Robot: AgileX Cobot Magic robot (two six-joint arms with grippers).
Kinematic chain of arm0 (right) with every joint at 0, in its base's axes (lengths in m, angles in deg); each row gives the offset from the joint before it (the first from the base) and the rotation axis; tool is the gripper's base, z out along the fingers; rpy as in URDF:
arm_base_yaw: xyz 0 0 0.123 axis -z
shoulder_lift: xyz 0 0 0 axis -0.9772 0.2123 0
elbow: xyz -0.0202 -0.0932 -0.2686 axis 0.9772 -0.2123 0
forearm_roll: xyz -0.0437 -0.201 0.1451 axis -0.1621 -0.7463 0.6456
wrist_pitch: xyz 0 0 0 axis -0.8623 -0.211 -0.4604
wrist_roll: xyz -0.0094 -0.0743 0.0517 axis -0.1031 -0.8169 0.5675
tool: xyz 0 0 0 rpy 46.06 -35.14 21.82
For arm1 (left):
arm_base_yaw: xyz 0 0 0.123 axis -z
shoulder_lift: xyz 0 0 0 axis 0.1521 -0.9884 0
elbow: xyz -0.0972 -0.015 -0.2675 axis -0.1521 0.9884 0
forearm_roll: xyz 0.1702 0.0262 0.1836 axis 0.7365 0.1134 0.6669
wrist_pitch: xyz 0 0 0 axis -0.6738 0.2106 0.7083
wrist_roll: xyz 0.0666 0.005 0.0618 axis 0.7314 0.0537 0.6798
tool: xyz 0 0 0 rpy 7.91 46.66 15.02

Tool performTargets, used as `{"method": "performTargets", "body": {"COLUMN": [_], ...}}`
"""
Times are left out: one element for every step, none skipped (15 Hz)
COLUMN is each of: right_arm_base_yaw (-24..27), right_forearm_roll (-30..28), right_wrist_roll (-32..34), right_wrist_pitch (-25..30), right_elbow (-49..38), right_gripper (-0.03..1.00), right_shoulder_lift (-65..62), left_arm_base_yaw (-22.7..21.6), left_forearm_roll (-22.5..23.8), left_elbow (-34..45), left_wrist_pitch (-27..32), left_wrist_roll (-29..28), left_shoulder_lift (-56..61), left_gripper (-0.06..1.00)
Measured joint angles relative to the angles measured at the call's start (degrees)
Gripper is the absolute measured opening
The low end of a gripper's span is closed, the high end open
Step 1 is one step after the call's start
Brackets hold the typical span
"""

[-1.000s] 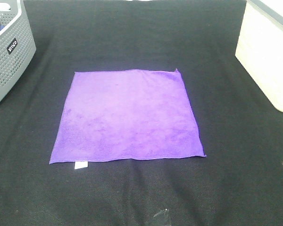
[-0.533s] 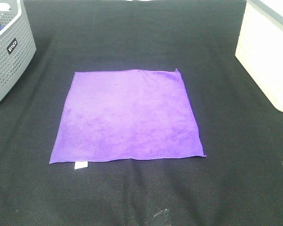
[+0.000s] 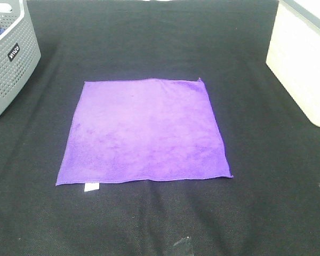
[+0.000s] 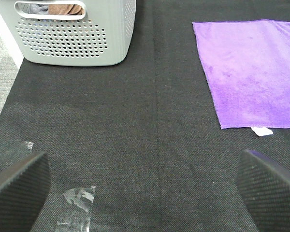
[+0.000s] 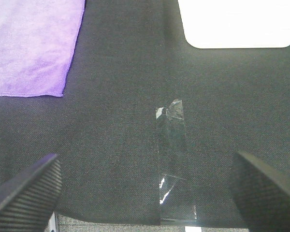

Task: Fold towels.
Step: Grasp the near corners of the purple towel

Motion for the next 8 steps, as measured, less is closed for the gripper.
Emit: {"method": "performTargets", "body": {"right_arm_base_yaw": [0.00, 0.00, 0.00, 0.00, 0.00, 0.00, 0.00, 0.00], "right_forearm_roll": [0.00, 0.23, 0.92, 1.83, 2.75, 3.95, 4.87, 5.67], "right_wrist_roll": [0.00, 0.00, 0.00, 0.00, 0.00, 0.00, 0.00, 0.00], "right_wrist_pitch": [0.00, 0.00, 0.23, 1.03, 1.49, 1.83, 1.95, 1.78], "right_elbow": [0.00, 0.00, 0.11, 1.09, 2.52, 3.84, 5.21, 6.88], "right_gripper": [0.90, 0.90, 0.90, 0.90, 0.90, 0.90, 0.90, 0.90], "right_shoulder_lift": [0.00, 0.00, 0.06, 1.55, 4.64, 9.05, 14.55, 21.43], "left_arm_base_yaw": [0.00, 0.00, 0.00, 0.00, 0.00, 0.00, 0.00, 0.00], "left_forearm_roll": [0.00, 0.00, -0.46, -1.15, -1.60, -1.89, -1.89, -1.89], "left_elbow": [0.00, 0.00, 0.00, -0.74, -2.58, -5.44, -8.31, -11.00], "left_wrist_pitch": [0.00, 0.00, 0.00, 0.74, 1.95, 3.50, 5.21, 6.59], "left_wrist_roll": [0.00, 0.00, 0.00, 0.00, 0.00, 0.00, 0.00, 0.00], "left_shoulder_lift": [0.00, 0.00, -0.17, -1.83, -5.67, -10.49, -16.21, -22.86], "left_gripper": [0.99, 0.99, 0.99, 0.99, 0.99, 0.99, 0.99, 0.99]}}
